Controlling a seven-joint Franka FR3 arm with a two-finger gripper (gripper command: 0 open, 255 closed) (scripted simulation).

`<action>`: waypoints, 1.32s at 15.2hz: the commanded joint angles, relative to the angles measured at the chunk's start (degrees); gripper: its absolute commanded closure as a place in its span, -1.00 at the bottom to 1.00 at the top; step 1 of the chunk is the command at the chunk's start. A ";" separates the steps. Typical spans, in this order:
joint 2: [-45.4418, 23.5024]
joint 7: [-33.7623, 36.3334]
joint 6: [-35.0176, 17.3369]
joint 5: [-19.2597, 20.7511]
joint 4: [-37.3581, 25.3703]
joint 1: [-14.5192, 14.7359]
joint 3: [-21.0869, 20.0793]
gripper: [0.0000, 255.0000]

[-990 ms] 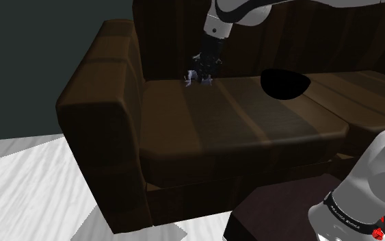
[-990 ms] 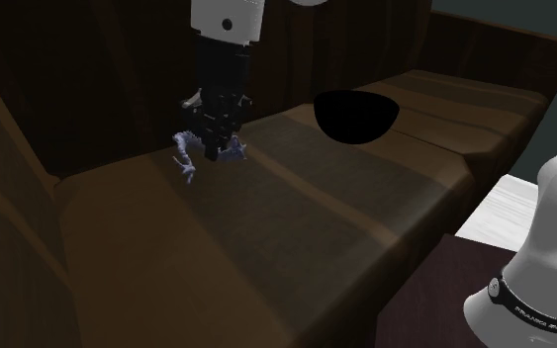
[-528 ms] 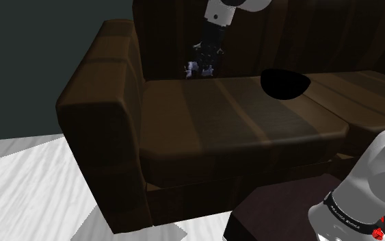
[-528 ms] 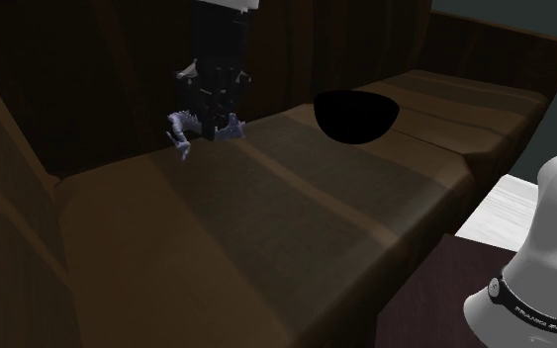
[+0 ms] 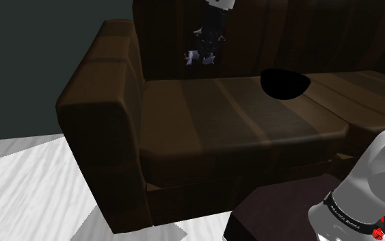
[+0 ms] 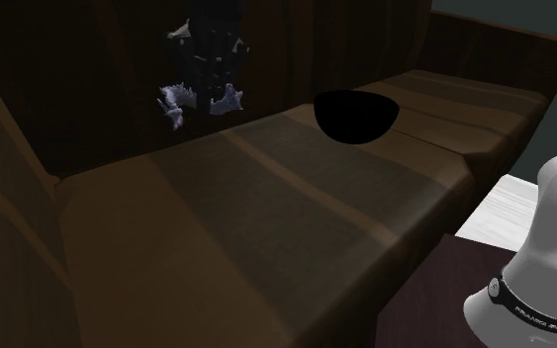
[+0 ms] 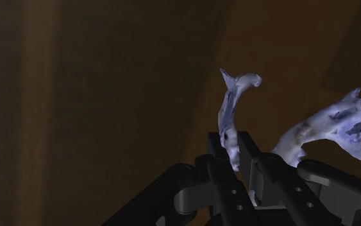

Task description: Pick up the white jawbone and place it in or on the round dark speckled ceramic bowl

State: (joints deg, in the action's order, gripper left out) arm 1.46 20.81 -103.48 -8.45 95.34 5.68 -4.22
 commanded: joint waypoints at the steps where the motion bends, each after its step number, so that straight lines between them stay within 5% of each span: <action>1: -0.28 0.19 1.42 0.06 -1.68 -0.01 0.01 1.00; 10: 11.36 -10.66 2.08 -1.09 10.99 -4.61 6.09 1.00; 20: 19.44 -22.95 5.12 0.70 18.04 -9.51 14.44 1.00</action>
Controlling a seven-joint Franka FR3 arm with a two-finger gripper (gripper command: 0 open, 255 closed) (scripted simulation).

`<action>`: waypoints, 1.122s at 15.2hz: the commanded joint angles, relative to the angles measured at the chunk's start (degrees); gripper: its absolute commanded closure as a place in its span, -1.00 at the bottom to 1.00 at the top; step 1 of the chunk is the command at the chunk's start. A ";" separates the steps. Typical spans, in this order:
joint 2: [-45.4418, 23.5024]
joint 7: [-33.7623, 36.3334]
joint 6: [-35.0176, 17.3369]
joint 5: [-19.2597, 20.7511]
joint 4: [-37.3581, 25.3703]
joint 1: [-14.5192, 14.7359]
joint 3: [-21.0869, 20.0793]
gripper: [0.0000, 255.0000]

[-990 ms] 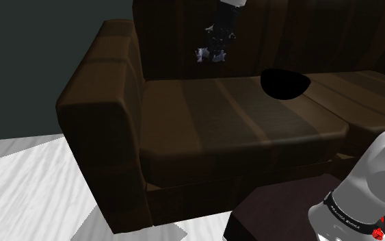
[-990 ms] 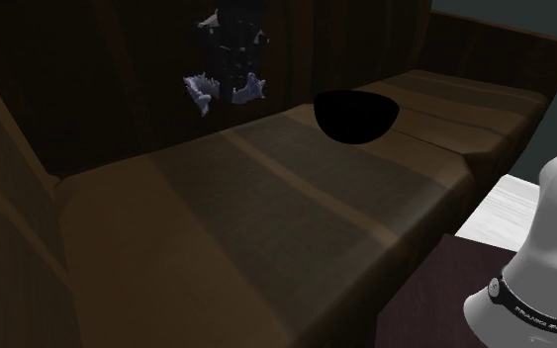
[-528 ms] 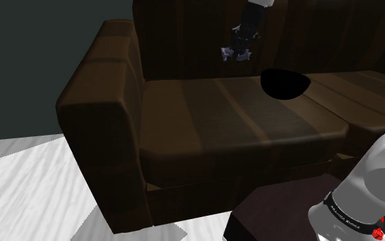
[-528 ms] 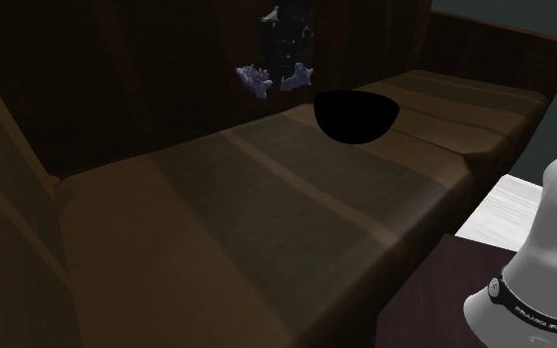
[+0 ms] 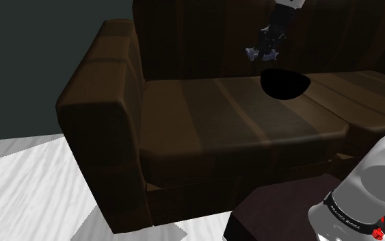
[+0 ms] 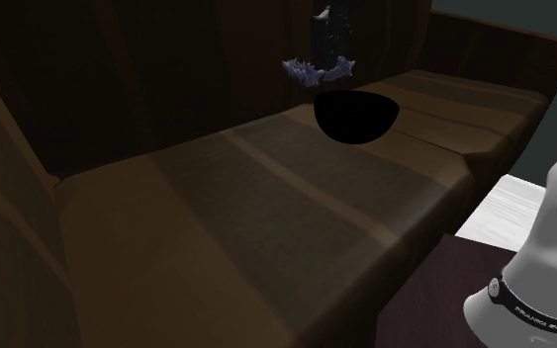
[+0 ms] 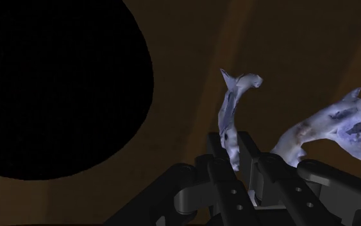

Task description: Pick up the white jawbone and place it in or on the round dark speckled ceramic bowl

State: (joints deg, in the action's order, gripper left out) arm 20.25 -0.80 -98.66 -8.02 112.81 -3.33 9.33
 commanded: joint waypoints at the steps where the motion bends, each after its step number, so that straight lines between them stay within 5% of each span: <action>1: 1.17 -2.61 0.67 0.57 0.90 -0.99 1.80 1.00; 12: 2.89 -16.77 4.77 3.95 0.45 -5.97 12.36 1.00; 17: 3.59 -17.23 1.02 4.19 4.90 -6.20 12.46 1.00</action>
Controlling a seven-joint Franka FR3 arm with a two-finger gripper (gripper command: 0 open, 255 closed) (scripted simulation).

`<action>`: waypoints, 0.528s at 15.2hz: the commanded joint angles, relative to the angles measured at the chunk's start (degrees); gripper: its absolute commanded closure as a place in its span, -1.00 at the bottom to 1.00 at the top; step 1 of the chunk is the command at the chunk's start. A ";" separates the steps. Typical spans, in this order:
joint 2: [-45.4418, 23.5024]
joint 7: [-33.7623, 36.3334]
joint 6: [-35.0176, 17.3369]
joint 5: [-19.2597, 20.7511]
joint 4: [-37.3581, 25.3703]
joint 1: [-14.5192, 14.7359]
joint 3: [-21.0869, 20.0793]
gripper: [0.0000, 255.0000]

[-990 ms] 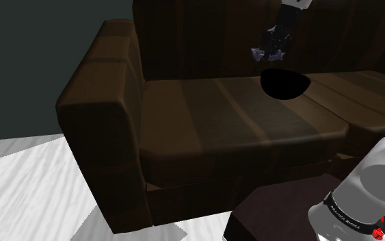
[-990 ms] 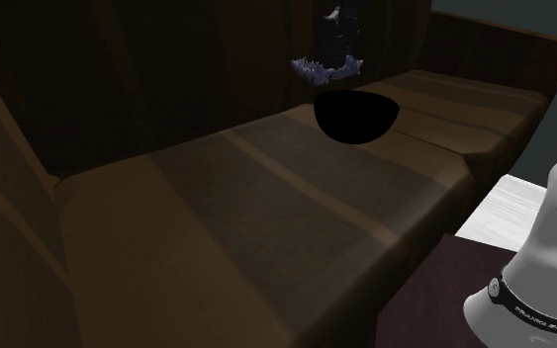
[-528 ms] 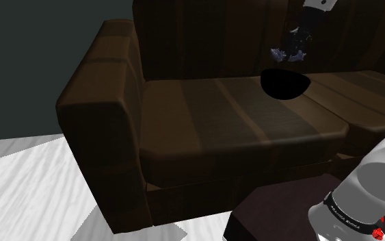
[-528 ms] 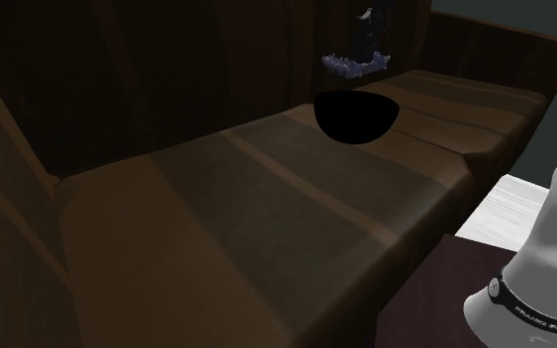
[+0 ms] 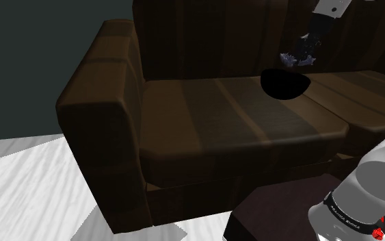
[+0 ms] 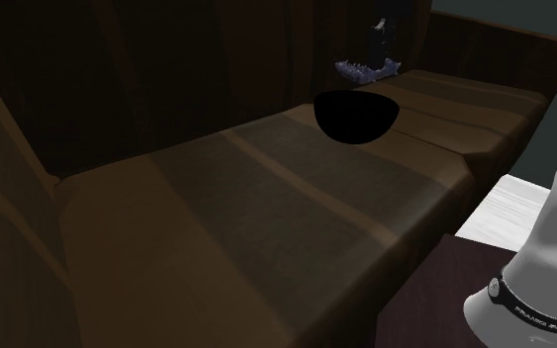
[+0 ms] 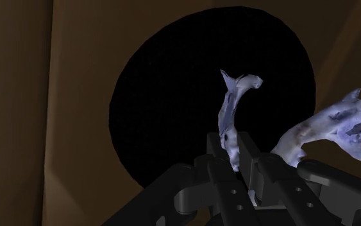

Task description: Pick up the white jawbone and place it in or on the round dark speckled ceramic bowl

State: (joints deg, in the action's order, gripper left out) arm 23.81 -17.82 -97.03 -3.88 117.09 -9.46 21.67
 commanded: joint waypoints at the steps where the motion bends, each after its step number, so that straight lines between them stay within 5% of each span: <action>1: 0.13 -0.32 -1.35 0.08 1.48 -0.11 0.15 1.00; 8: 0.47 -1.09 -6.39 0.23 6.92 -0.36 0.44 1.00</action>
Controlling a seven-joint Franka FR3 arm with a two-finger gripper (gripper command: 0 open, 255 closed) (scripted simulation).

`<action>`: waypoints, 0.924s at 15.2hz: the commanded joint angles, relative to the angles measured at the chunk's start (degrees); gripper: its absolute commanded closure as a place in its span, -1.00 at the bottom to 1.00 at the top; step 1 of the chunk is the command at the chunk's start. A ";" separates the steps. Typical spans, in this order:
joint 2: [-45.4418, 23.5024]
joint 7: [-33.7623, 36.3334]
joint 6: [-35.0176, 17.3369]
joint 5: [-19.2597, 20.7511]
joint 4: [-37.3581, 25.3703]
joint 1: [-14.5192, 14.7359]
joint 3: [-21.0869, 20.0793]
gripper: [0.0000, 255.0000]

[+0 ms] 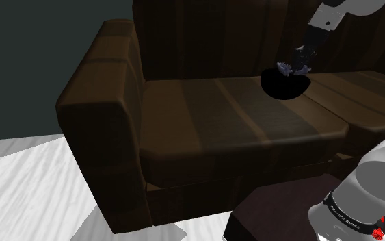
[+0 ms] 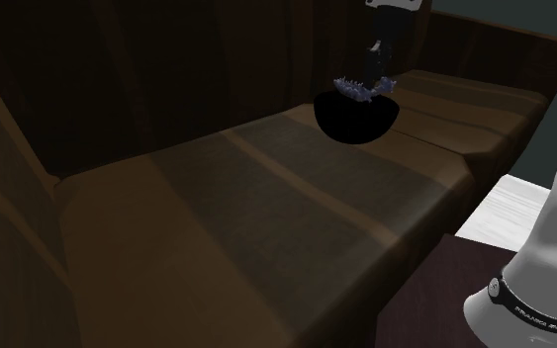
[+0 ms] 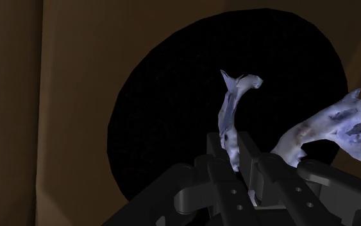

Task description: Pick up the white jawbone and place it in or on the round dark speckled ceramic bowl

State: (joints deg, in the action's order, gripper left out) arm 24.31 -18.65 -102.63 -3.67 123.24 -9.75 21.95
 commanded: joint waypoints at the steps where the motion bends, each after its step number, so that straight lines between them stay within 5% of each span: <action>1: -0.02 -0.25 -0.79 0.03 0.77 -0.07 0.15 1.00; 7: -0.03 -0.25 -0.79 0.03 0.77 -0.07 0.15 1.00; 8: -0.02 -0.25 -0.79 0.03 0.77 -0.07 0.15 -1.00; 14: -0.02 -0.23 1.13 0.09 -1.14 -0.10 0.23 -1.00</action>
State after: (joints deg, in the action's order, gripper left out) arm 24.39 -18.70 -102.51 -3.63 123.16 -9.80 22.00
